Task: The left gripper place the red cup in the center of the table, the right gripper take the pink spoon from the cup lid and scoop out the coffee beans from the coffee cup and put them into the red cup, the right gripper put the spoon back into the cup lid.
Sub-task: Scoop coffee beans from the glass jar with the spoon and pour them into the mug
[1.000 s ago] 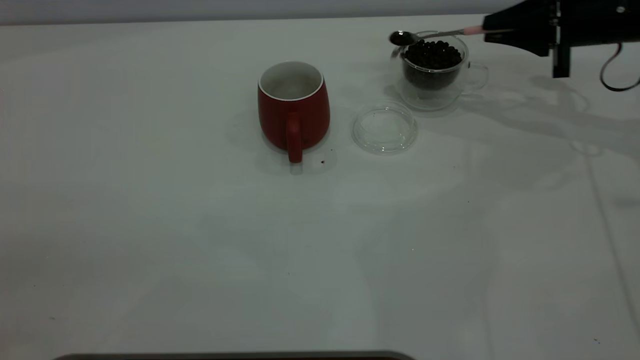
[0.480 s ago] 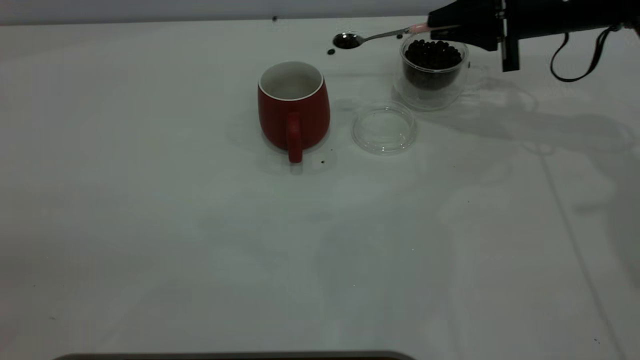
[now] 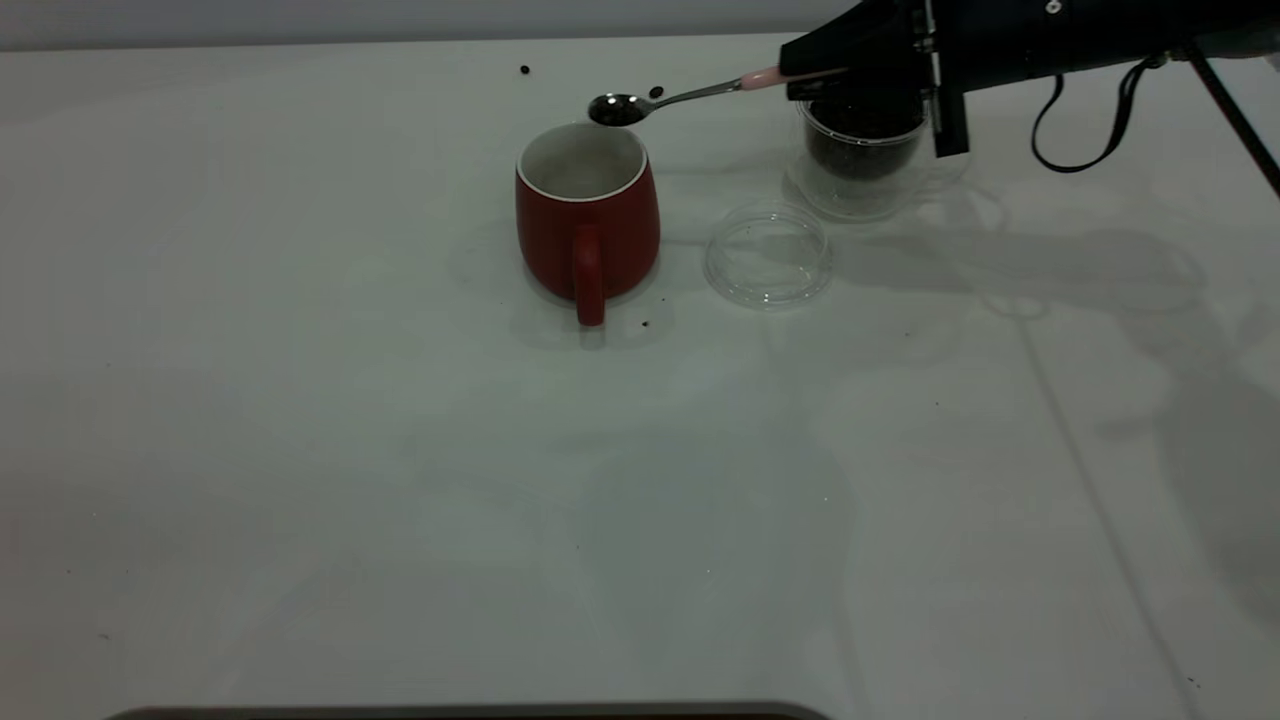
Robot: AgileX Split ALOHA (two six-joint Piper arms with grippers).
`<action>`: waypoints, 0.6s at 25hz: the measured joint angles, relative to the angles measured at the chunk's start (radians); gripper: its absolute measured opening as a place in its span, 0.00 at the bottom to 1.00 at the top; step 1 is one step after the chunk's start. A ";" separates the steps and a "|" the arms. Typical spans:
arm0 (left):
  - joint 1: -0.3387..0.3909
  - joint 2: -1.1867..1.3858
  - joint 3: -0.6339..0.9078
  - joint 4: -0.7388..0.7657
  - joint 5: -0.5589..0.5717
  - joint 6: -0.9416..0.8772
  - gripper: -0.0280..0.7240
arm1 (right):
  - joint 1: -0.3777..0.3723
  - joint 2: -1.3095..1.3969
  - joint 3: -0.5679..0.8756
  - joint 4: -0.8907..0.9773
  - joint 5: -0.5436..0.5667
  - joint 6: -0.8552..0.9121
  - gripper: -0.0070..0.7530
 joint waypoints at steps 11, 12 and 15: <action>0.000 0.000 0.000 0.000 0.000 0.000 0.82 | 0.042 0.000 0.000 0.020 -0.021 -0.379 0.15; 0.000 0.000 0.000 0.000 0.000 0.000 0.82 | 0.042 0.000 0.000 0.022 -0.033 -0.451 0.15; 0.000 0.000 0.000 0.000 0.000 0.000 0.82 | 0.042 0.000 0.000 0.028 -0.067 -0.619 0.15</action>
